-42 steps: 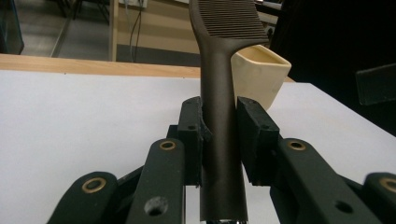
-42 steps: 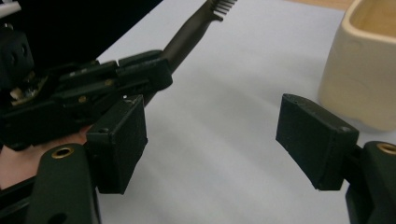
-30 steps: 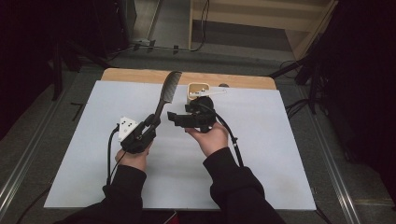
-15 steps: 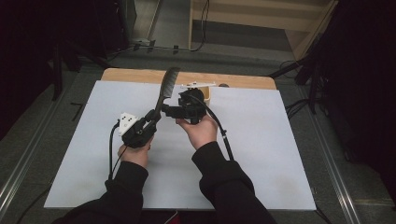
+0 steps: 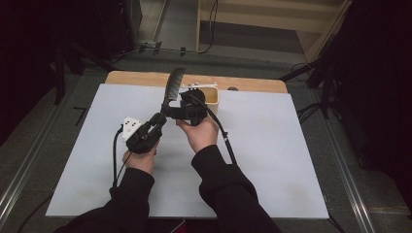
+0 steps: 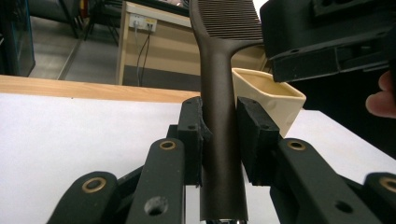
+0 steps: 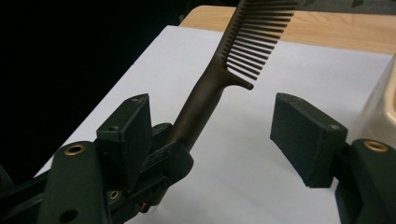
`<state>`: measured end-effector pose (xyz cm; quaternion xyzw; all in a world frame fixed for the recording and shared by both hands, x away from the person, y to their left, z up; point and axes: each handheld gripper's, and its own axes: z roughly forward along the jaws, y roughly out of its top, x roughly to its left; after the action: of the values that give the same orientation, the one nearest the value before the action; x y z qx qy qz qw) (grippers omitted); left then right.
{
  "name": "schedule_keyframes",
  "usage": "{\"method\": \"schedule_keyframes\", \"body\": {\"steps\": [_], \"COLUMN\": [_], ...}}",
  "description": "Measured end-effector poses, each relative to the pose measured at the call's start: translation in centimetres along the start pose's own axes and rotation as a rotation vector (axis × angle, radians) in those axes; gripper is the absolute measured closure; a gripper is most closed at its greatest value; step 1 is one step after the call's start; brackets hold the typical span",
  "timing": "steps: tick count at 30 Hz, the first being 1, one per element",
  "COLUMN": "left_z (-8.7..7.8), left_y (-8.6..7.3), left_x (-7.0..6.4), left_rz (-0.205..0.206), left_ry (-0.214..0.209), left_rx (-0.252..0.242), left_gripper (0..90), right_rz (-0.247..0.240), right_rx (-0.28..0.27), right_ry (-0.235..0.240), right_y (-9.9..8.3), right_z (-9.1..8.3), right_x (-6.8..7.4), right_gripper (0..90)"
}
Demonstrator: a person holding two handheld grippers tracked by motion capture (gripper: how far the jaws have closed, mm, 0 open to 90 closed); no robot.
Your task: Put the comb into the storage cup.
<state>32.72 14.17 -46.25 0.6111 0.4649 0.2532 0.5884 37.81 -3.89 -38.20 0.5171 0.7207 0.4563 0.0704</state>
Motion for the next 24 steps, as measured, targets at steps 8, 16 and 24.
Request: {"method": "schedule_keyframes", "body": {"steps": [8, 16, 24], "left_z": [-0.1, -0.2, -0.3], "left_y": [0.1, 0.1, 0.1], "left_x": [0.0, -0.1, -0.2], "left_rz": [-0.018, -0.02, -0.018], "left_ry": [-0.008, -0.009, -0.01], "left_rx": [-0.002, -0.008, -0.009], "left_gripper": [72.9, 72.8, 72.8], "right_rz": [0.03, 0.055, 0.096], "right_rx": [0.004, 0.005, 0.004], "right_ry": [0.0, -0.006, -0.007], "right_y": [-0.2, 0.0, 0.3], "right_z": [0.7, 1.6, 2.4], "right_x": [0.3, 0.4, 0.6], "right_gripper": [28.9, 29.3, 32.4]}}
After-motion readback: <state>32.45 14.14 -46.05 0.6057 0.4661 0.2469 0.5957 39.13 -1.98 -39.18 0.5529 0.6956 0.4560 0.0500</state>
